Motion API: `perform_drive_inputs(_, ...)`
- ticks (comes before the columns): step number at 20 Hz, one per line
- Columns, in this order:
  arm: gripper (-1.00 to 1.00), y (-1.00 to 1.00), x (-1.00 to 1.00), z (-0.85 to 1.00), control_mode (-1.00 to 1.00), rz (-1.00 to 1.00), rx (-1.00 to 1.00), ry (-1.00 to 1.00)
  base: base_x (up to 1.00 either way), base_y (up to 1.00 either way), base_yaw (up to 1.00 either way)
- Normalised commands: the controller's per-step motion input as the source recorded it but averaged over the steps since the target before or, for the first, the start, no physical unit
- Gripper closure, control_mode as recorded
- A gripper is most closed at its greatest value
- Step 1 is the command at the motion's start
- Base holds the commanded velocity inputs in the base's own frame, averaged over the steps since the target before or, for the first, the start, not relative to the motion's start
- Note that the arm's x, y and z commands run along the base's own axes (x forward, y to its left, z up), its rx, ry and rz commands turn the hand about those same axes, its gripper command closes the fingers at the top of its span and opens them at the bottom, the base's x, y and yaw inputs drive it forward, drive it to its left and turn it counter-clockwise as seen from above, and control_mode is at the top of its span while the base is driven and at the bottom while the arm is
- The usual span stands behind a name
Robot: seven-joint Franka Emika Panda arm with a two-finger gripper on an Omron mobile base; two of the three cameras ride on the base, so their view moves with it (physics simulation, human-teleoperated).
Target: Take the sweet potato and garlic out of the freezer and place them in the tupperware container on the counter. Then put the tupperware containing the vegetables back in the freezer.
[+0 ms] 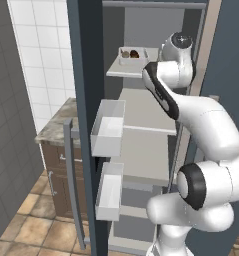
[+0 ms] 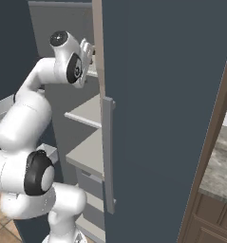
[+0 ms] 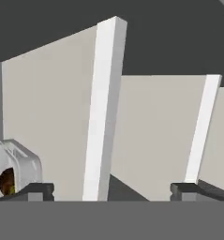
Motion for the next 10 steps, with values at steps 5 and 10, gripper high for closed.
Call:
perform_drive_inputs(5, -1.00, 0.16, -1.00, 0.30, -1.00, 0.00, 0.00, -0.19, 0.00, 0.00, 0.00)
perform_drive_inputs(10, -1.00, 0.27, -1.00, 0.58, -1.00, 0.00, 0.00, -0.06, 0.00, 0.00, 0.00)
